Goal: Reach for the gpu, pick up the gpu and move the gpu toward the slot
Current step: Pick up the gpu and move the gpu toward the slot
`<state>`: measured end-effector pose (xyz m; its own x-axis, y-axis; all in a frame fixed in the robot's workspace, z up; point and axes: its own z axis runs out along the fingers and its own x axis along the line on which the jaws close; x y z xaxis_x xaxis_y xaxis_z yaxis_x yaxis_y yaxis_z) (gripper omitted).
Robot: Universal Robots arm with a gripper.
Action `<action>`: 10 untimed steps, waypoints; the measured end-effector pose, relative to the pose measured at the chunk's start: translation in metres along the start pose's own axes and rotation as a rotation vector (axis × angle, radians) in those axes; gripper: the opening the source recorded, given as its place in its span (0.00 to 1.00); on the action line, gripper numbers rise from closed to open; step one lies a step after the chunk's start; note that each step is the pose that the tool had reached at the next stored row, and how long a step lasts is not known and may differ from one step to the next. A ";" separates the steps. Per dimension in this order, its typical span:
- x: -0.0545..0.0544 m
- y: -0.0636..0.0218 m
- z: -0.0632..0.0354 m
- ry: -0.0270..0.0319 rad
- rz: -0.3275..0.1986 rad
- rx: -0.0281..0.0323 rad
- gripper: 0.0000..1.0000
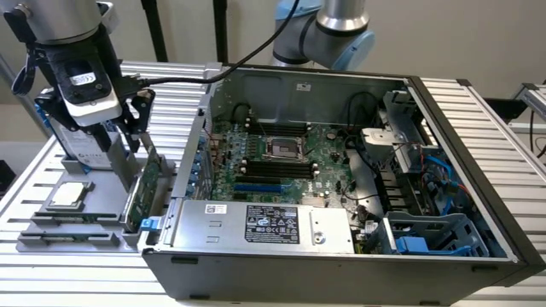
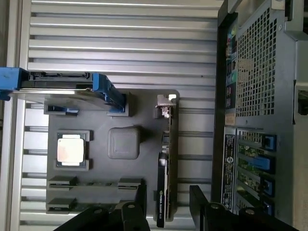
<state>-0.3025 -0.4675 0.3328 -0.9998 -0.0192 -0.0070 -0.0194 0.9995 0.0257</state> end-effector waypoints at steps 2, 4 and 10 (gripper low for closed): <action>0.000 -0.0015 0.0038 -0.0002 0.000 -0.0001 0.48; 0.000 -0.0029 0.0072 0.0000 0.000 0.0000 0.48; 0.000 -0.0070 0.0180 0.0001 0.000 0.0001 0.48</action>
<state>-0.3025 -0.4741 0.3146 -0.9998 -0.0192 -0.0069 -0.0194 0.9995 0.0256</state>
